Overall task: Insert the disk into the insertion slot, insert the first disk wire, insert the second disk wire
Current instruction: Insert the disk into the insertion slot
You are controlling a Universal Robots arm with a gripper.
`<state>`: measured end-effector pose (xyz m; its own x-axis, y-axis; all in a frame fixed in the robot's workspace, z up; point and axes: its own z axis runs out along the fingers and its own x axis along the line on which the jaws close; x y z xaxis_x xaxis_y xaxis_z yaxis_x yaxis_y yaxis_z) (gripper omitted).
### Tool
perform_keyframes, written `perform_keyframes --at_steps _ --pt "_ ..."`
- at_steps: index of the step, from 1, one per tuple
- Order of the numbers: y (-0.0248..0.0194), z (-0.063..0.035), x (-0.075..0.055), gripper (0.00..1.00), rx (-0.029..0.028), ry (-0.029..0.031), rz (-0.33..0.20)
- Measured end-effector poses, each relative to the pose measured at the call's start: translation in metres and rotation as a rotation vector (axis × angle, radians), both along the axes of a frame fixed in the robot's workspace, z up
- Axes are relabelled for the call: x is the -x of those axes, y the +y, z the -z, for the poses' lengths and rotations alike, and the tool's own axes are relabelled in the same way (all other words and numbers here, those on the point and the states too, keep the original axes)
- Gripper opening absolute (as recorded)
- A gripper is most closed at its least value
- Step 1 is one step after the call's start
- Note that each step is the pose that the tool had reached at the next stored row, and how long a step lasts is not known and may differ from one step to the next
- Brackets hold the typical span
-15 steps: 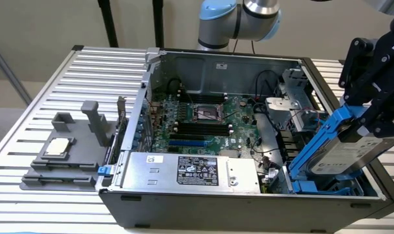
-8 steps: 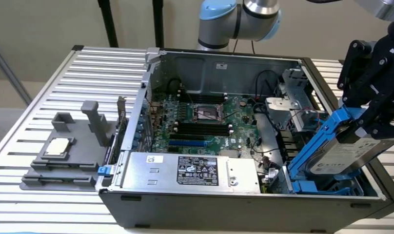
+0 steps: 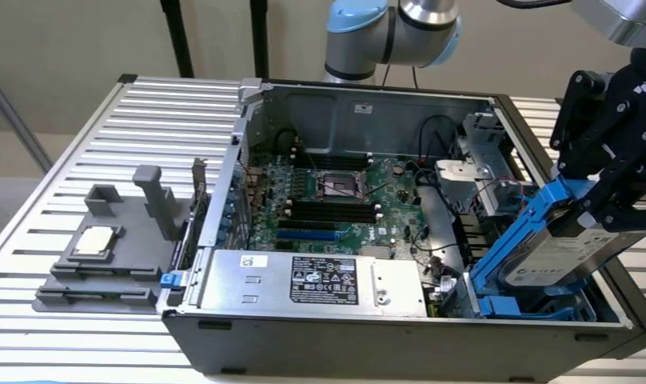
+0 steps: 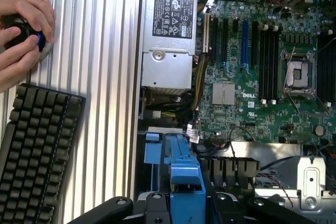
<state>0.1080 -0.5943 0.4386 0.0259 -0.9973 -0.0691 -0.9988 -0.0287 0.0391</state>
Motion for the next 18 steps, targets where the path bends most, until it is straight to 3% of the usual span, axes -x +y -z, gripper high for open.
perform_keyframes --at_steps 8,18 --pt "-0.0011 0.0054 0.0 0.33 -0.0102 0.0004 0.0" --pt "-0.0026 0.0137 0.0 0.34 -0.0165 0.001 -0.001"
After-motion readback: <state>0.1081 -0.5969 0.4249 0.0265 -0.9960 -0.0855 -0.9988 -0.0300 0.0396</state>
